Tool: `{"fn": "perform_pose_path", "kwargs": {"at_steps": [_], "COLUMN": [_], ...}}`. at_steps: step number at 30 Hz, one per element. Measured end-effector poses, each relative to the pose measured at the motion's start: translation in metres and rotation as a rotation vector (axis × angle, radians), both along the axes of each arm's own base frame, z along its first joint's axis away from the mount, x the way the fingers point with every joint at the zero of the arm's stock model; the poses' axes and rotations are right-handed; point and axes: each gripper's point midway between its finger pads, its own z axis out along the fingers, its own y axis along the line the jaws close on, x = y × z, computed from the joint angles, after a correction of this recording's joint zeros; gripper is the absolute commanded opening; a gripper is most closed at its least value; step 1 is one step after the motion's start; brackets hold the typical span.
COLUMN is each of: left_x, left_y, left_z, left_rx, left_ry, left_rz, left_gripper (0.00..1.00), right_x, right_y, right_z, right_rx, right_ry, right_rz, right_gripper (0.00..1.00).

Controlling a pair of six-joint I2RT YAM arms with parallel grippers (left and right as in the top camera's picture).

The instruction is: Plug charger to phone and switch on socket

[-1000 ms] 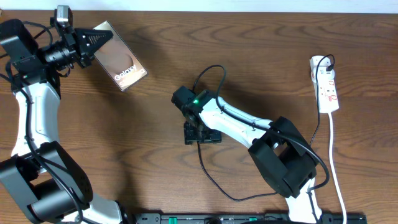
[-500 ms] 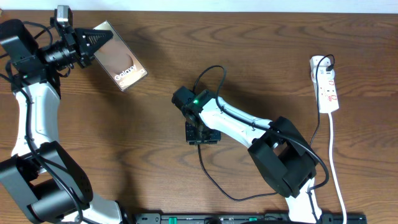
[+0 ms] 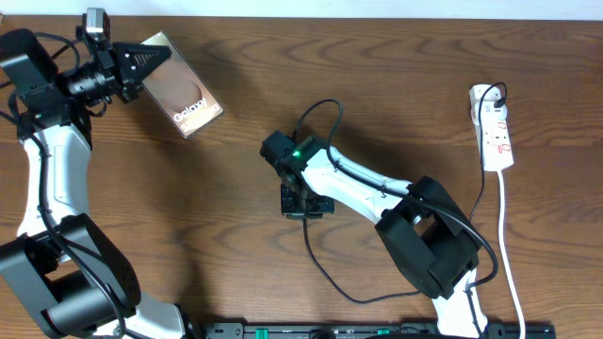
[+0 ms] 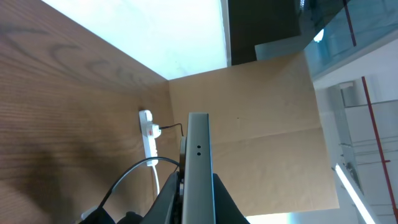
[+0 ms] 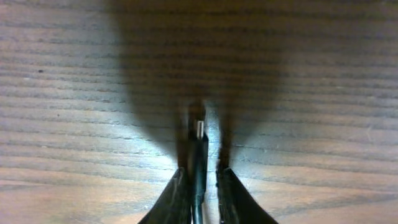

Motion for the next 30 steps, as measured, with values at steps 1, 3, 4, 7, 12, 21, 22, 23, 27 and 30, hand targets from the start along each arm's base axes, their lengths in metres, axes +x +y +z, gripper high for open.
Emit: {"fn": "perform_pose_path", "kwargs": {"at_steps": [1, 3, 4, 7, 12, 21, 22, 23, 27, 30], "left_x": [0.0000, 0.0000, 0.0000, 0.0000, 0.0000, 0.0000, 0.0000, 0.0000, 0.0000, 0.0000], "left_y": [0.0000, 0.0000, 0.0000, 0.0000, 0.0000, 0.0000, 0.0000, 0.0000, 0.0000, 0.0000], "left_z": [0.0000, 0.0000, 0.0000, 0.0000, 0.0000, 0.0000, 0.0000, 0.0000, 0.0000, 0.0000], "left_rx": [0.000, 0.000, 0.000, 0.000, 0.000, 0.000, 0.000, 0.000, 0.000, 0.000], "left_ry": [0.000, 0.000, 0.000, 0.000, 0.000, 0.000, 0.000, 0.000, 0.000, 0.000], "left_rz": [0.000, 0.000, 0.000, 0.000, 0.000, 0.000, 0.000, 0.000, 0.000, 0.000], "left_gripper": [0.07, 0.07, 0.08, 0.07, 0.07, 0.07, 0.08, 0.07, 0.07, 0.07], "right_x": [0.0000, 0.0000, 0.0000, 0.0000, -0.0002, 0.0007, 0.0010, 0.0014, 0.0017, 0.0026], "right_y": [0.0000, 0.0000, 0.0000, 0.0000, 0.0003, 0.0024, 0.0030, 0.0034, 0.0040, 0.0046], "right_z": [0.0000, 0.0000, 0.0000, 0.0000, -0.0001, -0.0001, -0.0001, -0.0001, -0.0001, -0.0001], "right_rx": [0.000, 0.000, 0.000, 0.000, 0.002, 0.011, 0.013, 0.015, 0.018, 0.020], "right_ry": [0.000, 0.000, 0.000, 0.000, 0.002, -0.001, -0.002, -0.004, -0.005, -0.009], "right_rz": [0.000, 0.000, 0.000, 0.000, 0.000, -0.001, -0.001, -0.001, -0.001, -0.001], "right_gripper": [0.11, 0.11, 0.11, 0.10, 0.08, 0.19, 0.19, 0.19, 0.19, 0.18]}}
